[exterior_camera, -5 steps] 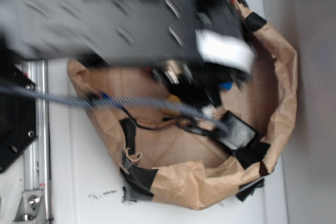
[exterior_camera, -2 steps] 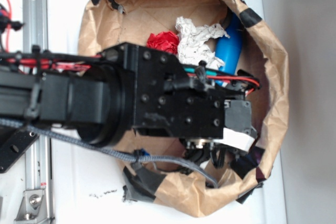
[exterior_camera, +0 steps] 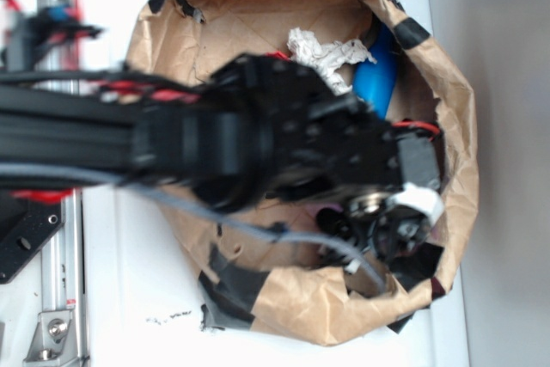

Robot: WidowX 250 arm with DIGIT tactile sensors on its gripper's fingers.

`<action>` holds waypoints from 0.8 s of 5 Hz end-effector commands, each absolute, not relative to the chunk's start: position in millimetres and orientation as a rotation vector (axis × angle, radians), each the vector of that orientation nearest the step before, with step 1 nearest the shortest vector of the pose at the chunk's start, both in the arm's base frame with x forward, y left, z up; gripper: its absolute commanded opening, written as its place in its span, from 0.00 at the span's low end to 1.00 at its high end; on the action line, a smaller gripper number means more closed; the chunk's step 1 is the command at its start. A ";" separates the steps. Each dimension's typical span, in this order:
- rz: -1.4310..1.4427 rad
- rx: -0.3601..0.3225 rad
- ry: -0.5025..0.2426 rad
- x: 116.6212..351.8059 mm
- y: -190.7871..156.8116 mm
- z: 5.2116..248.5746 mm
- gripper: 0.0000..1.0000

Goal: Grab the black box.

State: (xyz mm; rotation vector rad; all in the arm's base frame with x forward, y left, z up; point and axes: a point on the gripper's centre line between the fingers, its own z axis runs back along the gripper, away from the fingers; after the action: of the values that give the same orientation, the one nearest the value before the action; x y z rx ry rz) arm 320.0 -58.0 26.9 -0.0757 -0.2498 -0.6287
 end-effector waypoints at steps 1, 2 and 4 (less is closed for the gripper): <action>-0.713 -0.029 -0.246 333.0 -88.8 27.9 1.00; -0.663 -0.053 -0.267 323.0 -78.6 47.4 0.00; -0.509 -0.094 -0.401 306.3 -41.3 122.8 0.00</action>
State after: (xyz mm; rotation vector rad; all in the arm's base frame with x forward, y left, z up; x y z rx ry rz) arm 300.3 -31.5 91.8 -0.1148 -0.3265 -0.5118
